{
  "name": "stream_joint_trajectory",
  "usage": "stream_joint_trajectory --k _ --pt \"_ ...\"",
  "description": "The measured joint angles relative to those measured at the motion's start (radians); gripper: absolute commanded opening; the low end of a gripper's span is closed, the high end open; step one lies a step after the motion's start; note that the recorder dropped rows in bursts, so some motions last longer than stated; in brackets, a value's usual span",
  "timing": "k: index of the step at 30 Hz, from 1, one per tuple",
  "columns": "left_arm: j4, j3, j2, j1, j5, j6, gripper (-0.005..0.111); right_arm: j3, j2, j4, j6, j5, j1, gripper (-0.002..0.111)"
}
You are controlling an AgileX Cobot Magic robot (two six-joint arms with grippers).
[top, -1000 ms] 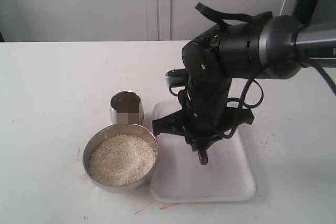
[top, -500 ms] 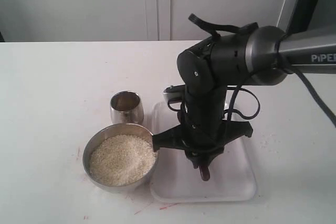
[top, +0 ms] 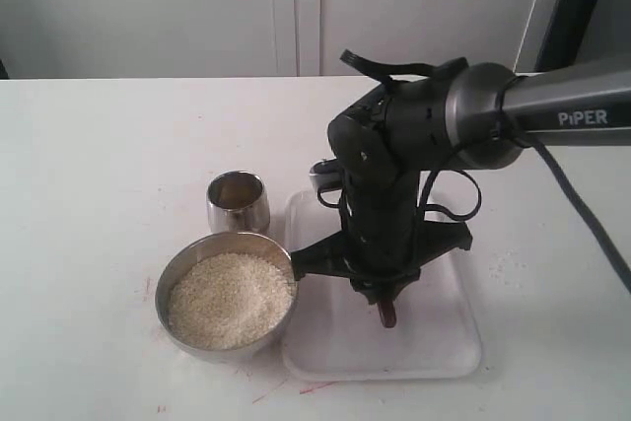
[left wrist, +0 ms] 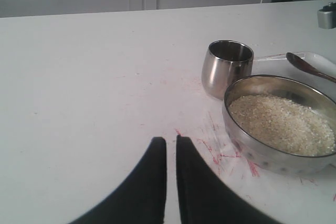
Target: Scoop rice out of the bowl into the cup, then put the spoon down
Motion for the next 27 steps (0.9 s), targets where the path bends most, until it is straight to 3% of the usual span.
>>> stream_joint_trajectory --k 17,27 --pt "0.0 0.0 0.0 0.0 0.0 0.0 0.014 -0.02 0.005 -0.014 -0.009 0.022 0.0 0.023" --pt "0.0 0.0 0.0 0.0 0.0 0.0 0.014 0.015 -0.189 -0.055 -0.134 0.142 0.047 0.02"
